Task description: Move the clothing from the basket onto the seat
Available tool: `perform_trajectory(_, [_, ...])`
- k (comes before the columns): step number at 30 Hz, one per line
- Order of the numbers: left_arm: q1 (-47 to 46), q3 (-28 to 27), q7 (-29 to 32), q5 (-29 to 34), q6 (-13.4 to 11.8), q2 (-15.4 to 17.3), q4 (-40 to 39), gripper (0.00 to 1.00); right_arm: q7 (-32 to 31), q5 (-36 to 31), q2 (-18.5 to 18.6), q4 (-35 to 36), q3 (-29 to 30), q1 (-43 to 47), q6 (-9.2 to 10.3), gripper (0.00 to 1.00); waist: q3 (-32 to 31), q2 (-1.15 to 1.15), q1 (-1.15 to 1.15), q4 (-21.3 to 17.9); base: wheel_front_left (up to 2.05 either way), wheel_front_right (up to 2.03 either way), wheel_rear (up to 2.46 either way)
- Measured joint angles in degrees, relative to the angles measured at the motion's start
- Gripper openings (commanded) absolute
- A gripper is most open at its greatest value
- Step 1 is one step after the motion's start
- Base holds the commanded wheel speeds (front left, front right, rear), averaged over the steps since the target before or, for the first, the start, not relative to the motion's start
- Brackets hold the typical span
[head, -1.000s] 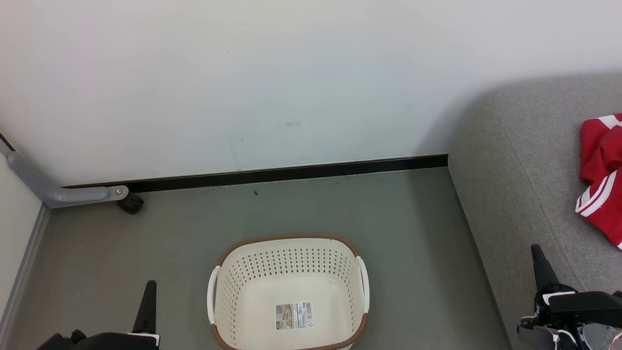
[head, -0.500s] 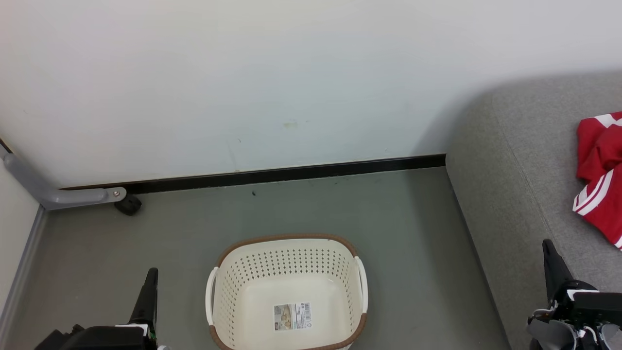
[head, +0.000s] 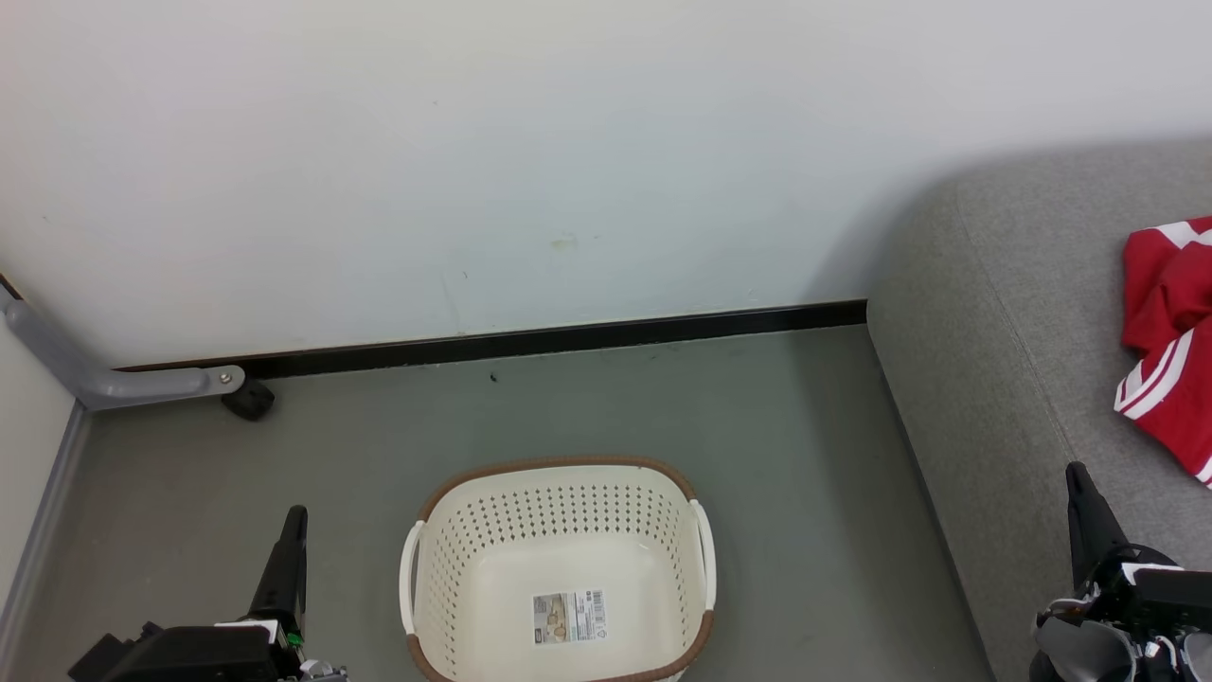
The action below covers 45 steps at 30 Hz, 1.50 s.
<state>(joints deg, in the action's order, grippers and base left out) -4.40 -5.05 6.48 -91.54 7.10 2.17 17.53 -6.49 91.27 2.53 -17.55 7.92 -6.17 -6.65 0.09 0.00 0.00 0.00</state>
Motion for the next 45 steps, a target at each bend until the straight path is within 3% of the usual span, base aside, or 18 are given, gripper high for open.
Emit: perform_trajectory(45, [0.0, 0.0, 0.0, 0.0, 0.0, 0.0, -0.1, 0.00, 0.0, 0.0, 0.0, 0.1, 0.0, 0.0, 0.00, 0.00, 0.0, 0.00, 0.00, 0.0, 0.00, 0.00, 0.00])
